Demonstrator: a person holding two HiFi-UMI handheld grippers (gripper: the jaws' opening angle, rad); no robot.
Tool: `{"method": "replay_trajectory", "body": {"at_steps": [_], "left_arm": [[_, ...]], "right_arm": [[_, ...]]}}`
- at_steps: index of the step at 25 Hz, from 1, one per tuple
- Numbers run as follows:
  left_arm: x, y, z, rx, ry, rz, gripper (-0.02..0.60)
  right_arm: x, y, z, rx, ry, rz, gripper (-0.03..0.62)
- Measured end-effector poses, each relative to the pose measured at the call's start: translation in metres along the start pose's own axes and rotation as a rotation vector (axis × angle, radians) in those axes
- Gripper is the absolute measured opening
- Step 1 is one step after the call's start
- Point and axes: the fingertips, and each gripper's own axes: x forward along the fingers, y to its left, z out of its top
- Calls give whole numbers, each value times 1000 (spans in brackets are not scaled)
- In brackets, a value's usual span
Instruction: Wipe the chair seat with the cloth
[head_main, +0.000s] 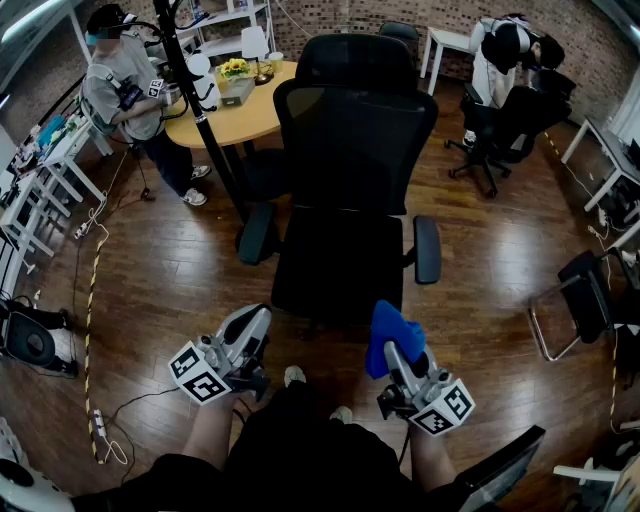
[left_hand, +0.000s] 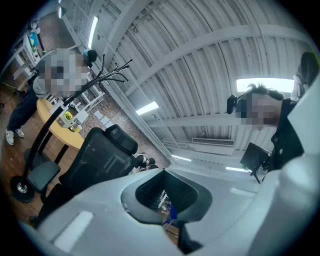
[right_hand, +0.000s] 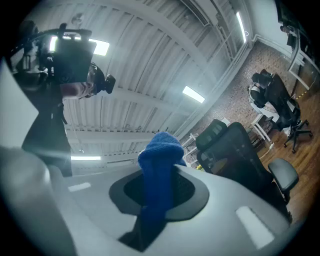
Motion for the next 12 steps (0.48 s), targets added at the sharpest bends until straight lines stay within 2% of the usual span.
{"method": "replay_trajectory", "body": {"at_steps": [5,12], "left_arm": [[20,42,4,-16,1,-22,-6],[64,135,35,-63,5,-78,-6]], "right_arm": [[40,-30,-17,-12,35,-16,58],[128,-85,-39,-37,79,-104,58]]}}
